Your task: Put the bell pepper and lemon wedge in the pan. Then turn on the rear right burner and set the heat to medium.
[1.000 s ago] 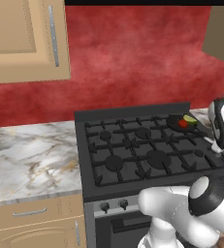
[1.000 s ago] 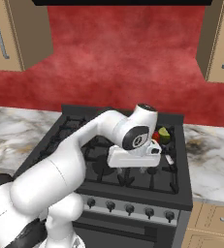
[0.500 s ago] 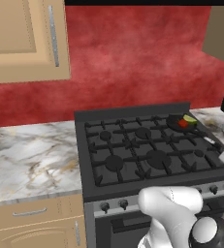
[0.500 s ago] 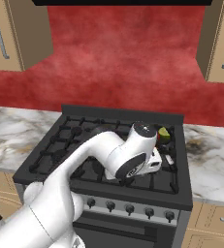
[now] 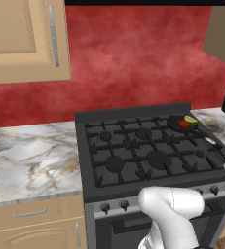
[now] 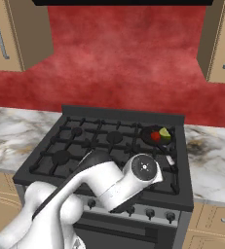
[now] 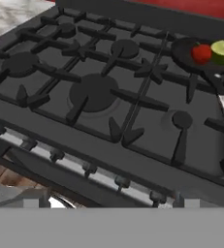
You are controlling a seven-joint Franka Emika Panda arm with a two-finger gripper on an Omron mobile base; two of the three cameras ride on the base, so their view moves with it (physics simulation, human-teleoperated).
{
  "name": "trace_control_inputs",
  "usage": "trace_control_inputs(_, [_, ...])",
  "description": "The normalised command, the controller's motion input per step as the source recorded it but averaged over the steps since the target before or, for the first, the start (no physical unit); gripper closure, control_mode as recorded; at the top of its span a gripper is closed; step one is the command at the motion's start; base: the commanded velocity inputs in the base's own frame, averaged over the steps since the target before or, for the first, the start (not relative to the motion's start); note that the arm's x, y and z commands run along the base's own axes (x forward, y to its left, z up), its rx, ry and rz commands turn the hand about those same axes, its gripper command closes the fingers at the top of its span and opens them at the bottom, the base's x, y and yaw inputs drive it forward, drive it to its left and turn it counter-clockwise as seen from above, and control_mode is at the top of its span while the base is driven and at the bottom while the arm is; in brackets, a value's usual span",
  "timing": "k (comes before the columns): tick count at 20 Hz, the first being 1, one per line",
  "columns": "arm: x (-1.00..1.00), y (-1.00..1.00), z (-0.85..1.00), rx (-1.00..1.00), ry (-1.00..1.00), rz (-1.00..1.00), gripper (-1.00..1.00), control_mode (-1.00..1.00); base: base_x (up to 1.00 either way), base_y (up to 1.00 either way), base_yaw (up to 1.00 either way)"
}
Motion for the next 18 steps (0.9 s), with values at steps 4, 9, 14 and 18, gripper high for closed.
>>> trace_control_inputs(4, [-0.21, 0.00, -0.01, 0.13, -0.21, -0.19, -1.00, -1.00, 0.00, 0.00, 0.00])
trace_control_inputs(9, [-0.24, 0.00, -0.01, 0.13, -0.20, -0.19, -1.00, -1.00, 0.00, 0.00, 0.00])
trace_control_inputs(14, [-0.33, 0.00, 0.00, 0.13, -0.18, -0.19, -1.00, -1.00, 0.00, 0.00, 0.00])
trace_control_inputs(18, [-0.38, 0.00, -0.02, 0.12, -0.17, -0.19, -1.00, -1.00, 0.00, 0.00, 0.00])
